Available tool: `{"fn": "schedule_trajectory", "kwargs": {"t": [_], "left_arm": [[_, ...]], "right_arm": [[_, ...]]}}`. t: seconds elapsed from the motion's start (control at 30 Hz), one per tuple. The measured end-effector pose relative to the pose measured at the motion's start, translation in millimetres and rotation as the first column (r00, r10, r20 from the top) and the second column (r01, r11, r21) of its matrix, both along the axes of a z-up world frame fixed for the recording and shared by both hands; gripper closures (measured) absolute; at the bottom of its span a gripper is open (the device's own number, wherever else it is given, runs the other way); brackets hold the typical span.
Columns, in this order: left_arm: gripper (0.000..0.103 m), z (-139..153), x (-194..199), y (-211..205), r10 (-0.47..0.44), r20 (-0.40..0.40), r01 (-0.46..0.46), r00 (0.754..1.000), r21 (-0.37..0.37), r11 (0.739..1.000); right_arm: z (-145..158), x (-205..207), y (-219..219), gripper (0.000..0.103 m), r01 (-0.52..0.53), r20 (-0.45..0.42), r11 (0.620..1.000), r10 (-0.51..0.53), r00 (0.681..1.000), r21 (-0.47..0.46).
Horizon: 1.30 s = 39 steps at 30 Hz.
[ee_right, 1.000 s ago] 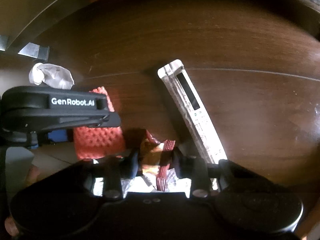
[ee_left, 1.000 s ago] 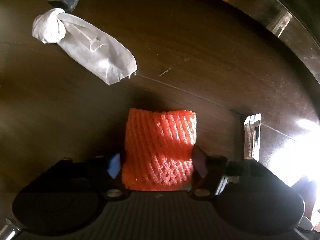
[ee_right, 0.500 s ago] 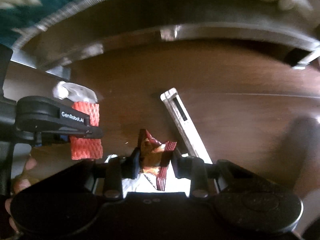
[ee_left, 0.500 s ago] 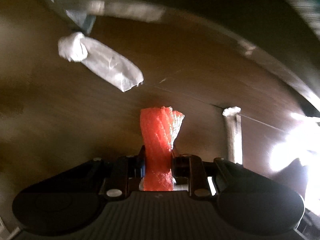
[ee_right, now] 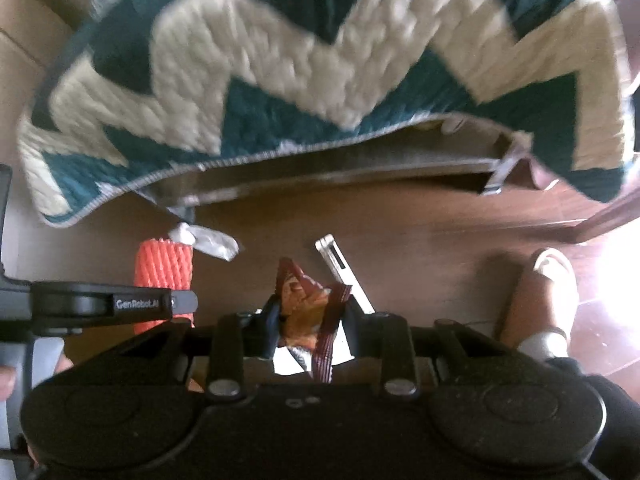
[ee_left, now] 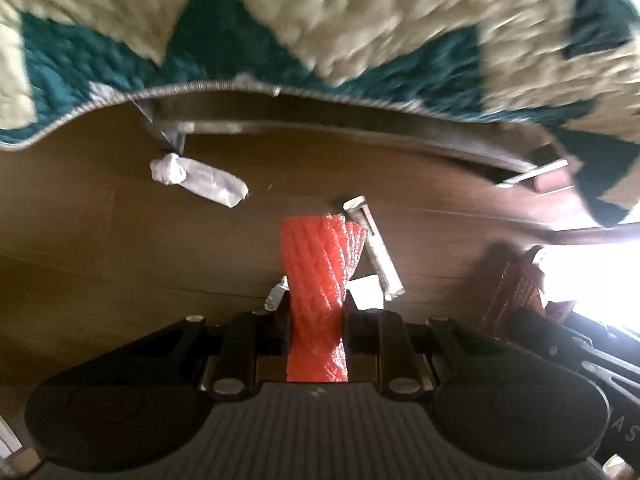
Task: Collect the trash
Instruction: 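Carry the red net and snack wrapper to the green bin while releasing both inside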
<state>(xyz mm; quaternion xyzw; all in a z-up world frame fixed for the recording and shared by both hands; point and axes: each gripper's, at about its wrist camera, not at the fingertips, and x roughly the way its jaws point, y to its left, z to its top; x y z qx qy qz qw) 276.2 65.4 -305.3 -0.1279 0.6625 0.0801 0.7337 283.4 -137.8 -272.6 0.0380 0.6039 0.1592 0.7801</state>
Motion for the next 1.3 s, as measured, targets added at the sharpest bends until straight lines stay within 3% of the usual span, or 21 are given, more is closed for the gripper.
{"fn": "schedule_trajectory", "kwargs": {"t": [0.27, 0.6, 0.93, 1.3], "left_arm": [[0.082, 108, -31, -34, -0.085, 0.173, 0.084, 0.981, 0.013, 0.996], [0.082, 237, -61, -97, -0.210, 0.381, 0.213, 0.900, 0.034, 0.976], [0.082, 351, -67, -168, -0.362, 0.518, 0.382, 0.775, 0.072, 0.921], [0.082, 454, -39, -273, -0.497, 0.622, 0.518, 0.605, 0.166, 0.839]], "right_arm": [[103, -45, -31, 0.073, -0.010, 0.145, 0.999, 0.006, 0.989, 0.031], [232, -89, -100, 0.073, 0.013, 0.349, 0.995, -0.047, 0.936, 0.100], [349, -115, -185, 0.073, 0.046, 0.546, 0.993, -0.097, 0.832, 0.105], [435, -112, -277, 0.073, 0.178, 0.677, 0.982, -0.176, 0.714, 0.067]]}}
